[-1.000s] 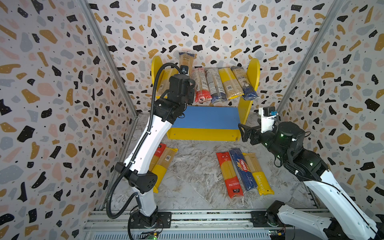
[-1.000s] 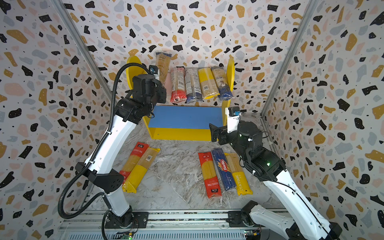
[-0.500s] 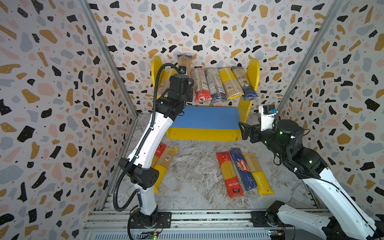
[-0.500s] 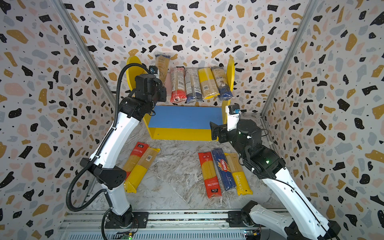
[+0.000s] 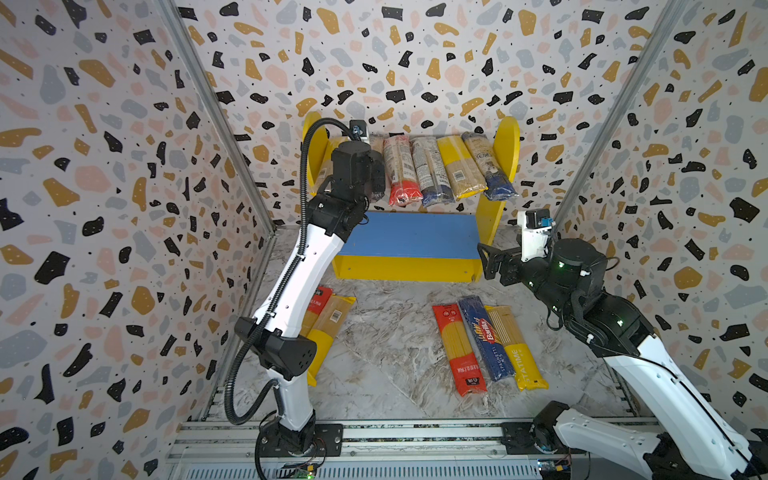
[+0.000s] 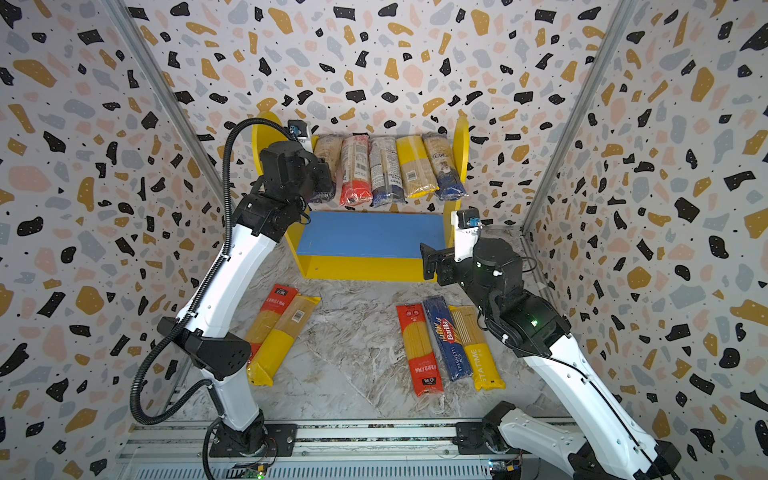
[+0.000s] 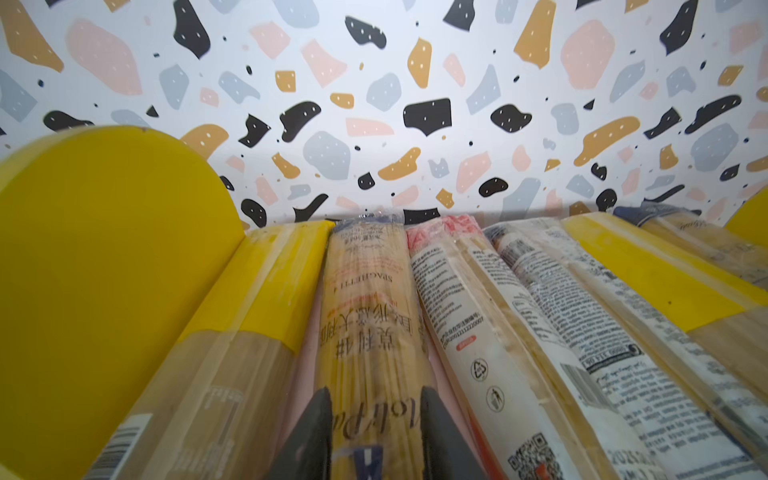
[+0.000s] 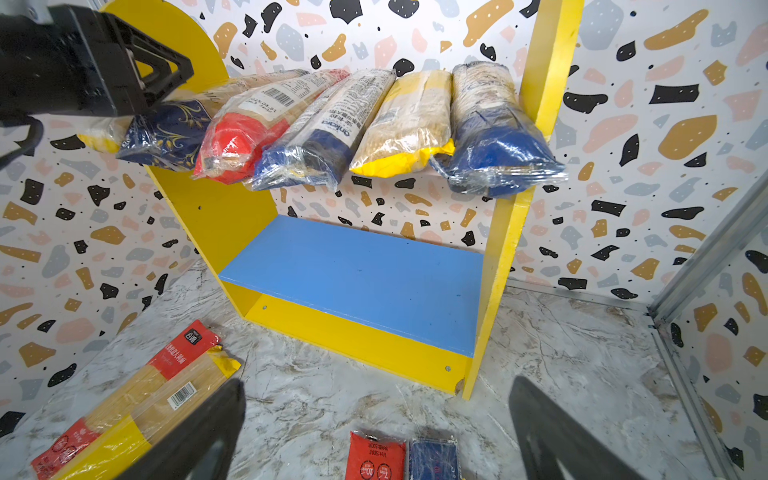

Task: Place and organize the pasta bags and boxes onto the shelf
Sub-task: 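Lower the Moli Pasta bag onto the pink shelf beside the shelf side, then open and withdraw the left gripper while the right gripper lowers toward the red-topped bag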

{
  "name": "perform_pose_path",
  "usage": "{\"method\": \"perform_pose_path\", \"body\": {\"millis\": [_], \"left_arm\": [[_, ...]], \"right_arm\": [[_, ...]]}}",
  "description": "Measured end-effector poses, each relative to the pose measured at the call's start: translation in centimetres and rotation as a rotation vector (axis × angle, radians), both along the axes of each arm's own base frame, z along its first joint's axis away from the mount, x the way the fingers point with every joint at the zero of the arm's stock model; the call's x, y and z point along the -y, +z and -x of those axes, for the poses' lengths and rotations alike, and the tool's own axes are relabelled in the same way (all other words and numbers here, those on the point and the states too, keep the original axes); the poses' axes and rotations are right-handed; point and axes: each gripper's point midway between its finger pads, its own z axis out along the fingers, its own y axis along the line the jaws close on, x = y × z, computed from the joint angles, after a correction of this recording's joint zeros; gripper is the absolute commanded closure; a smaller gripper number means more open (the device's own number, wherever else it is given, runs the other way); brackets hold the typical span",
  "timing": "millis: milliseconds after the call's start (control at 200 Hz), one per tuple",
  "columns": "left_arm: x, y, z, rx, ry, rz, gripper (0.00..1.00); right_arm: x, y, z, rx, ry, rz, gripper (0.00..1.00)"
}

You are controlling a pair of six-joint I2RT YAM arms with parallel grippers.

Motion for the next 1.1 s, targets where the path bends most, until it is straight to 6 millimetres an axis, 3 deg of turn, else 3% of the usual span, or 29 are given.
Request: {"method": "perform_pose_path", "body": {"millis": [250,501,666,831,1101], "left_arm": [[-0.3,1.8,0.6,0.052,-0.003,0.031,0.65],[0.2,1.4,0.6,0.043,-0.026,0.044,0.65],[0.0,0.8,1.8,0.023,-0.048,0.051,0.64],[-1.2,0.4,4.7,0.019,-0.064,0.070,0.54],[-5.9,-1.5,12.5,0.037,-0.026,0.085,0.36]], "right_arm": [[0.4,0.5,0.4,0.007,-0.005,-0.001,0.01],[0.6,0.6,0.6,0.004,-0.006,0.001,0.01],[0.6,1.0,0.7,0.010,-0.005,-0.004,0.01],[0.6,1.0,0.7,0.009,-0.002,-0.005,0.01],[0.3,1.0,1.1,0.010,0.026,-0.023,0.01]]}}
